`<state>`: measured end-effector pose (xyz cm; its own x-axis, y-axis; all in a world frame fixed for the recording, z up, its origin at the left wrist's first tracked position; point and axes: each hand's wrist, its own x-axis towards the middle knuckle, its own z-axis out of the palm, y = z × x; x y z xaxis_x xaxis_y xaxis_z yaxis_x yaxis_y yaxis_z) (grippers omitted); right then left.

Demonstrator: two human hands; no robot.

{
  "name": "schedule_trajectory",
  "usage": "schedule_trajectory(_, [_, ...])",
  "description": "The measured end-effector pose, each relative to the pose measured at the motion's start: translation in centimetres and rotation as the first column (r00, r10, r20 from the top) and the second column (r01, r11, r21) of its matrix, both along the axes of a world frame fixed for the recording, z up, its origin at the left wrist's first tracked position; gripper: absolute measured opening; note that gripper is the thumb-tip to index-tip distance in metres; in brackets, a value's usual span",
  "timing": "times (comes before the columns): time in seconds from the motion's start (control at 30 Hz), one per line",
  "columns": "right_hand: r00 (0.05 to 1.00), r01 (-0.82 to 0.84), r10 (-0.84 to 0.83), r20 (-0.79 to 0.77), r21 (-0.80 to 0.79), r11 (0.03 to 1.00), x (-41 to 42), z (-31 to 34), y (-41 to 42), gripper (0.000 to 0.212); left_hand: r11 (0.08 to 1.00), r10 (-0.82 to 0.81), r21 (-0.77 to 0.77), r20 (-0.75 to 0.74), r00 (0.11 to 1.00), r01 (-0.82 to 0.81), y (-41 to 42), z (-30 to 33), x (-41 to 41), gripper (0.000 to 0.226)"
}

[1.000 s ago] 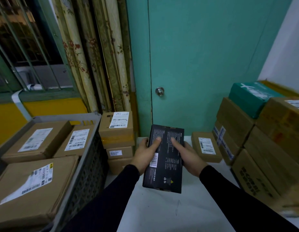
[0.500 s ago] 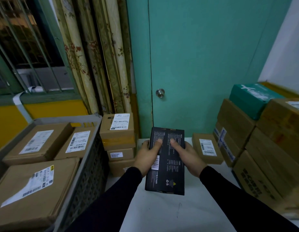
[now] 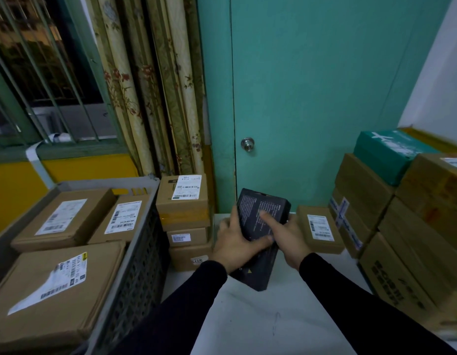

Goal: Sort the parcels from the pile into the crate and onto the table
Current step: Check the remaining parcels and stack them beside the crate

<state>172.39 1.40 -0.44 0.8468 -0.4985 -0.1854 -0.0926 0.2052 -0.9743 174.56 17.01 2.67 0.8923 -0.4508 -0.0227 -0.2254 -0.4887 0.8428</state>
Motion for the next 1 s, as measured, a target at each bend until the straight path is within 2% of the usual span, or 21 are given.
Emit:
schedule_trajectory(0.1, [1.000, -0.021, 0.021, 0.006, -0.020, 1.000, 0.2, 0.9, 0.6, 0.106, 0.988, -0.032, 0.147, -0.035, 0.999, 0.037, -0.1, 0.3, -0.2, 0.132])
schedule_trajectory(0.17, [0.993, -0.114, 0.114, -0.010, -0.017, 0.993, -0.2, 2.0, 0.9, 0.088, 0.985, -0.002, 0.173, -0.060, 0.998, 0.012, 0.0, 0.4, -0.1, 0.132])
schedule_trajectory(0.2, [0.986, -0.165, 0.165, -0.017, -0.002, 0.986, -0.3, 2.3, 0.8, 0.079, 0.993, 0.025, 0.115, -0.103, 0.994, -0.013, 0.1, 0.4, 0.1, 0.126])
schedule_trajectory(0.27, [0.977, -0.212, 0.212, -0.022, -0.006, 0.977, -0.5, 2.7, 0.5, 0.061, 0.992, 0.018, -0.119, -0.266, 0.964, -0.051, 0.5, 0.4, 0.2, 0.101])
schedule_trajectory(0.33, [0.974, -0.225, 0.225, 0.002, -0.002, 0.974, -0.6, 2.6, 0.3, 0.049, 0.942, -0.118, -0.333, -0.429, 0.895, -0.036, 0.7, 0.7, 0.1, 0.074])
schedule_trajectory(0.4, [0.962, -0.272, 0.271, 0.023, 0.076, 0.959, -0.7, 2.4, 0.3, 0.062, 0.924, -0.196, -0.383, -0.477, 0.857, -0.003, 0.6, 1.2, -0.2, 0.061])
schedule_trajectory(0.47, [0.957, -0.290, 0.286, 0.049, 0.186, 0.939, -0.5, 1.8, 0.1, 0.091, 0.918, -0.222, -0.396, -0.489, 0.844, 0.012, 0.4, 1.3, -0.4, 0.055])
schedule_trajectory(0.53, [0.957, -0.291, 0.282, 0.070, 0.236, 0.927, -0.3, 1.5, 0.1, 0.106, 0.913, -0.234, -0.408, -0.514, 0.826, 0.004, 0.3, 1.3, -0.6, 0.053])
schedule_trajectory(0.8, [0.962, -0.270, 0.255, 0.095, 0.213, 0.939, -0.4, 1.0, 0.4, 0.077, 0.921, -0.144, -0.384, -0.499, 0.855, -0.069, -0.3, 1.2, -1.0, 0.054])
schedule_trajectory(0.9, [0.959, -0.283, 0.268, 0.096, 0.205, 0.937, -0.6, 1.0, 0.1, 0.077, 0.920, -0.150, -0.388, -0.495, 0.856, -0.063, -0.3, 1.3, -1.0, 0.052])
schedule_trajectory(1.0, [0.942, -0.335, 0.326, 0.078, 0.199, 0.921, -0.7, 0.9, -0.2, 0.086, 0.915, -0.159, -0.398, -0.499, 0.852, -0.063, -0.1, 1.5, -1.0, 0.057])
